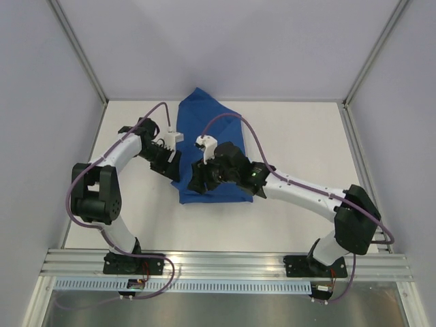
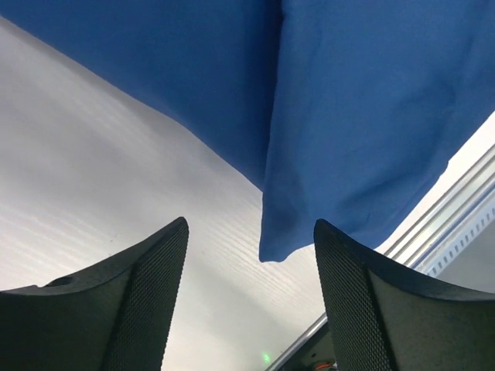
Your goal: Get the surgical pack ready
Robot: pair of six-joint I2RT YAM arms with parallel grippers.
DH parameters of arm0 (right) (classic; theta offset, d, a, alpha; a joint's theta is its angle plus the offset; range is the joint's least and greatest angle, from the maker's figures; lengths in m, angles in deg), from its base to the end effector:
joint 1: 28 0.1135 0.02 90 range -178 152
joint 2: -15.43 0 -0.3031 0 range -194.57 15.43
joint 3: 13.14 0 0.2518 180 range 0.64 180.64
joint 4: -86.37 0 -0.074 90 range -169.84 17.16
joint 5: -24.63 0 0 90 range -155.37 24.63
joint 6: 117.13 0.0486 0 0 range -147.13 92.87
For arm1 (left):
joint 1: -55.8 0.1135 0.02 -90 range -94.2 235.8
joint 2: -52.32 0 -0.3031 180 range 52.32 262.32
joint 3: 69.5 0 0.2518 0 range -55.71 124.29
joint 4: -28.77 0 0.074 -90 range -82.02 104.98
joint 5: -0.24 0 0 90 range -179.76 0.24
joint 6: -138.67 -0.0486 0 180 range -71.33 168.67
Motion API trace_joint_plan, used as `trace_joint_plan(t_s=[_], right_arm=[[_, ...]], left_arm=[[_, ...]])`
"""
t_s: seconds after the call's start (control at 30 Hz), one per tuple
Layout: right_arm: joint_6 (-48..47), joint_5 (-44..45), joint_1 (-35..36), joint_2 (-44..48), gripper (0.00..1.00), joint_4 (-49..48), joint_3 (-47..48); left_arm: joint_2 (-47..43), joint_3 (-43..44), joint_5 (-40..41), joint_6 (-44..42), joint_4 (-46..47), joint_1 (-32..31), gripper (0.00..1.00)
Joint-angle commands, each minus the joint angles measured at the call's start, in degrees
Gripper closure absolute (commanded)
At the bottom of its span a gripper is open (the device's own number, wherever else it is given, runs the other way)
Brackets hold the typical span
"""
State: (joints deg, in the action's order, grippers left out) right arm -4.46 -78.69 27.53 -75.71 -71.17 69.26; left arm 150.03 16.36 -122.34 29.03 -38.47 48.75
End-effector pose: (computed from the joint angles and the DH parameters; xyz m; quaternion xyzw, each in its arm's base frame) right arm 0.2051 0.3185 0.3154 -0.2994 0.8139 0.3859 0.3147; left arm 0.3232 -0.0663 0.2493 0.2465 0.9236 -0.2675 0.1213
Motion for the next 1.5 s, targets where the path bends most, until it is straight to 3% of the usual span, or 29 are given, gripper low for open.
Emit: trace_joint_plan(t_s=[0.0, 0.07, 0.2, 0.47, 0.67, 0.77, 0.8, 0.9, 1.2, 1.47], right_arm=[[-9.28, 2.68, -2.44, 2.10, 0.46, 5.56, -3.57], [-15.35, 4.61, -2.79, 2.36, 0.47, 8.72, -3.84], [-31.60, 7.25, -2.71, 1.57, 0.50, 12.34, -4.89], [-36.39, 3.21, -2.62, 0.43, 0.58, 13.40, -6.04], [-36.74, 9.19, -2.62, -3.87, 0.66, 12.95, -4.47], [-36.56, 9.63, -2.62, -5.98, 0.81, 14.27, -3.41], [-36.65, 10.24, -2.53, -5.73, 0.90, 14.36, -3.49], [-36.91, 11.38, -2.53, -3.97, 1.00, 14.71, -4.11], [-39.64, 10.16, -1.13, 5.79, 0.99, 17.08, -6.30], [-39.03, 7.17, -0.07, 0.97, 1.00, 16.49, -8.23]], left_arm=[[0.90, -0.79, -4.24, -2.51, -1.57, -0.94, 0.27], [1.08, -1.23, -5.04, -3.30, -2.18, -1.47, 0.32], [0.99, -1.32, -5.39, -3.91, -2.97, -1.83, 0.58], [-0.94, 0.08, -5.22, -5.06, -5.08, -1.83, 1.00], [-1.03, 0.44, -6.09, -5.85, -6.75, -1.83, 1.00], [-1.56, 1.40, -6.71, -6.20, -7.81, -1.83, 1.00], [-1.65, 1.84, -6.97, -6.29, -8.50, -1.83, 1.00], [-2.26, 2.89, -7.15, -7.25, -10.35, -1.83, 1.00], [-5.69, 4.75, -9.43, -10.86, -16.50, -1.83, 1.00], [-5.43, -4.21, -5.41, -11.74, -12.57, -1.48, 1.00]])
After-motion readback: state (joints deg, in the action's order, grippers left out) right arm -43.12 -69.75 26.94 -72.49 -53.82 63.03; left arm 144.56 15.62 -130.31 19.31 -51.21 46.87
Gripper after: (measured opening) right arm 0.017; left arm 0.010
